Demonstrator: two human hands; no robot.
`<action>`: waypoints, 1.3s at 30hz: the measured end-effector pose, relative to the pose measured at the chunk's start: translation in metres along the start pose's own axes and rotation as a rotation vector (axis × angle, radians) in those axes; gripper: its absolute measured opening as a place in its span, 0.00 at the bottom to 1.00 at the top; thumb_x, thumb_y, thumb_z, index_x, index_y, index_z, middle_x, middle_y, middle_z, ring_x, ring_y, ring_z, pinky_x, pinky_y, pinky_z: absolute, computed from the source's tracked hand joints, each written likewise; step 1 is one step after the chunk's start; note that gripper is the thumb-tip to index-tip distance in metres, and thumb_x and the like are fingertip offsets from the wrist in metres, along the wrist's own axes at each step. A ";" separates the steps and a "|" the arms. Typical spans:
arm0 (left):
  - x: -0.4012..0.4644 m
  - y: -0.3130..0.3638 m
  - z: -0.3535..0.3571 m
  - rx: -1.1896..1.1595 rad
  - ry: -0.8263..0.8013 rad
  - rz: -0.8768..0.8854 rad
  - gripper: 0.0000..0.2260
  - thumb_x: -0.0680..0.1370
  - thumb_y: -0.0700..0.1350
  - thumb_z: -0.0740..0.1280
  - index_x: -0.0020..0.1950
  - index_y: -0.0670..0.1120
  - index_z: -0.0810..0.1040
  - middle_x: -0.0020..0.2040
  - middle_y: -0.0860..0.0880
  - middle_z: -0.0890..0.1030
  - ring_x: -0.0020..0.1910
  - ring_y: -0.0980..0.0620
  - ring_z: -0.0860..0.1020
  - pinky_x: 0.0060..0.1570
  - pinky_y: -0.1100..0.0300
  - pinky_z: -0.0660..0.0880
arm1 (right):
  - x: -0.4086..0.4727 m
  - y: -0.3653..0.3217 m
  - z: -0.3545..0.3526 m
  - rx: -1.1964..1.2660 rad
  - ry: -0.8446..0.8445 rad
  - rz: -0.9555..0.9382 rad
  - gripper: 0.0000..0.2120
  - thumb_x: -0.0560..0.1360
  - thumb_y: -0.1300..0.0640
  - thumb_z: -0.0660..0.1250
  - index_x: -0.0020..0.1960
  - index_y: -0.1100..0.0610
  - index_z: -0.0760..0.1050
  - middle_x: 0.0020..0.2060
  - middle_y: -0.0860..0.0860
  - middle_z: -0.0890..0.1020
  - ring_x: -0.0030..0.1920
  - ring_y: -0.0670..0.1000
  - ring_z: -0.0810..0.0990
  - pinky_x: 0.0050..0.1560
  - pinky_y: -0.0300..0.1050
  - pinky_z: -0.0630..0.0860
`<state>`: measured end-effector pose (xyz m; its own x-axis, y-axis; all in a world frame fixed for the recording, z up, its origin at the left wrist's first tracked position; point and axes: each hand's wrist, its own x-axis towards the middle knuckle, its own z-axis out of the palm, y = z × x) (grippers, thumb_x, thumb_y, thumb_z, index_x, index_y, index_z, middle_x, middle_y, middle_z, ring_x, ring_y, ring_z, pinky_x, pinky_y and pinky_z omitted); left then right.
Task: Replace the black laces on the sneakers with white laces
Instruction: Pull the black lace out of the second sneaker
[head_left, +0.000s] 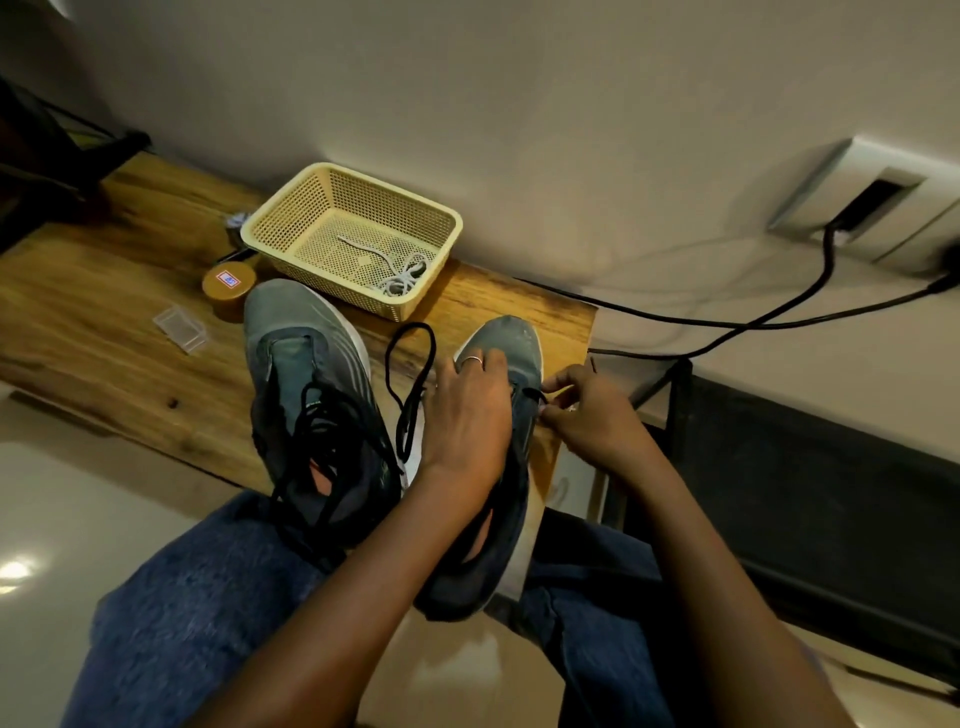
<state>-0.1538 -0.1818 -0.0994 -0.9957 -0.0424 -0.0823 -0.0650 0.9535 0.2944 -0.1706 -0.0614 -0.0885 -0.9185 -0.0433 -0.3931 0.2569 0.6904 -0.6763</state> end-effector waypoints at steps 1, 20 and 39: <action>0.000 0.000 0.000 -0.020 0.000 -0.017 0.10 0.81 0.40 0.57 0.63 0.43 0.67 0.62 0.43 0.74 0.64 0.42 0.67 0.54 0.51 0.70 | 0.000 0.000 0.000 -0.009 0.002 -0.007 0.10 0.76 0.59 0.67 0.57 0.57 0.73 0.50 0.55 0.78 0.50 0.55 0.79 0.53 0.54 0.78; 0.005 -0.006 -0.001 -0.326 -0.117 -0.160 0.13 0.82 0.48 0.55 0.59 0.41 0.72 0.59 0.42 0.76 0.64 0.43 0.67 0.61 0.53 0.63 | -0.001 -0.008 0.007 0.082 -0.043 -0.054 0.14 0.75 0.50 0.68 0.59 0.52 0.71 0.54 0.50 0.79 0.52 0.48 0.78 0.51 0.43 0.75; 0.011 -0.018 -0.001 -0.520 -0.055 -0.185 0.09 0.80 0.47 0.64 0.40 0.48 0.75 0.46 0.46 0.82 0.48 0.45 0.78 0.46 0.53 0.73 | -0.018 -0.010 0.023 -0.209 0.300 -0.105 0.06 0.72 0.57 0.70 0.40 0.59 0.80 0.38 0.56 0.82 0.42 0.55 0.81 0.40 0.47 0.76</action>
<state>-0.1635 -0.1999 -0.1044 -0.9605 -0.1667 -0.2226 -0.2765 0.6582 0.7002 -0.1497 -0.0844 -0.0888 -0.9917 0.0701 -0.1074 0.1179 0.8272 -0.5493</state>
